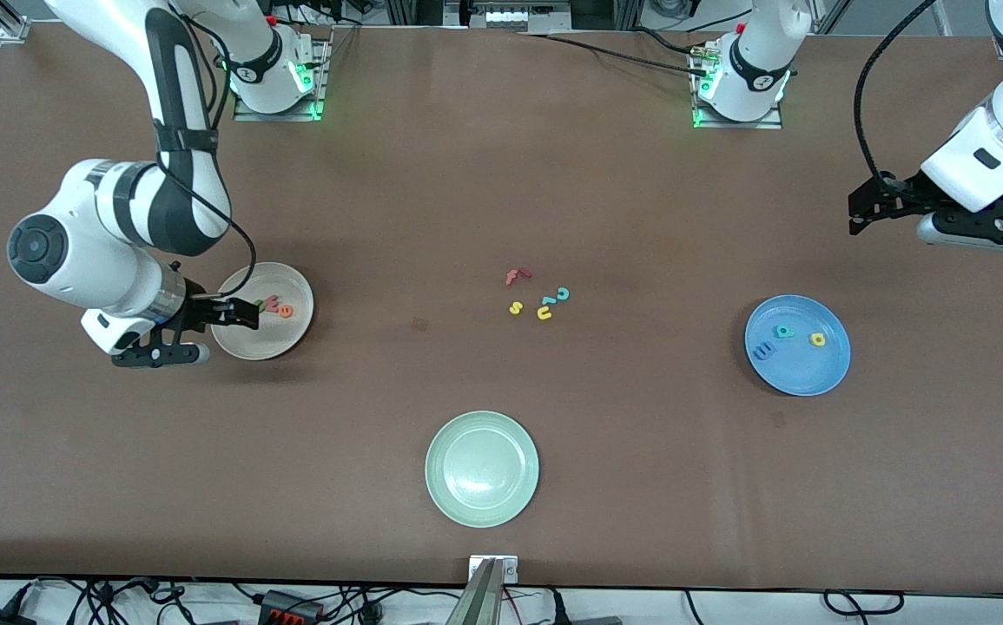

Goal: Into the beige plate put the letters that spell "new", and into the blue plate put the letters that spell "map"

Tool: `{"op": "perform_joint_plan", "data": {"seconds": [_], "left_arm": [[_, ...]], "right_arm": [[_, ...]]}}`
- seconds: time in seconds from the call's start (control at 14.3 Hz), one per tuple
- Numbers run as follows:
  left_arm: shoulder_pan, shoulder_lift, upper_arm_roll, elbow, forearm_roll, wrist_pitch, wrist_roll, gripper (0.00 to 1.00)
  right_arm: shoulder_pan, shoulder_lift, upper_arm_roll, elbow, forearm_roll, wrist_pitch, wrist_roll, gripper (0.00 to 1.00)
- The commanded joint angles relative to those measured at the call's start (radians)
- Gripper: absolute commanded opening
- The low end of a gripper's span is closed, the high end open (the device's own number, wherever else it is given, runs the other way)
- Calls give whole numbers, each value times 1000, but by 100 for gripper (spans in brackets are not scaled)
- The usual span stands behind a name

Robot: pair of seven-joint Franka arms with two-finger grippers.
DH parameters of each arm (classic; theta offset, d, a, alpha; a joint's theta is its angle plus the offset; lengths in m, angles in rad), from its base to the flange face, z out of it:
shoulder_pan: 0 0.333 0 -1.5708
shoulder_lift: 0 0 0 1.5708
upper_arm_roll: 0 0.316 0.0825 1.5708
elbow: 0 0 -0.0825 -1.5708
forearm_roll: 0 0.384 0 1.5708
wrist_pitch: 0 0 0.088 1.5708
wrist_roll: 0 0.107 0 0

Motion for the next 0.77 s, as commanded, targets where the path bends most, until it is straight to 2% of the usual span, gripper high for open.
{"op": "perform_joint_plan", "data": {"seconds": [0.0,0.21,0.42,0.56,0.7], "left_arm": [[-5,15,2,50,-23,-41,-3,100],[-7,15,-3,58,-23,-42,-3,100],[-8,15,-3,59,-23,-42,-3,100],[-8,17,-5,59,-23,-41,-1,100],[-14,15,-5,59,-23,-41,-3,100]], "right_arm": [[-175,-39,182,145,-107,-150,100,100],[-321,-66,300,249,-144,-261,193,100],[-521,-149,478,253,-213,-273,269,100],[-604,-198,570,253,-353,-281,257,100],[-660,-223,601,255,-391,-279,255,100]]}}
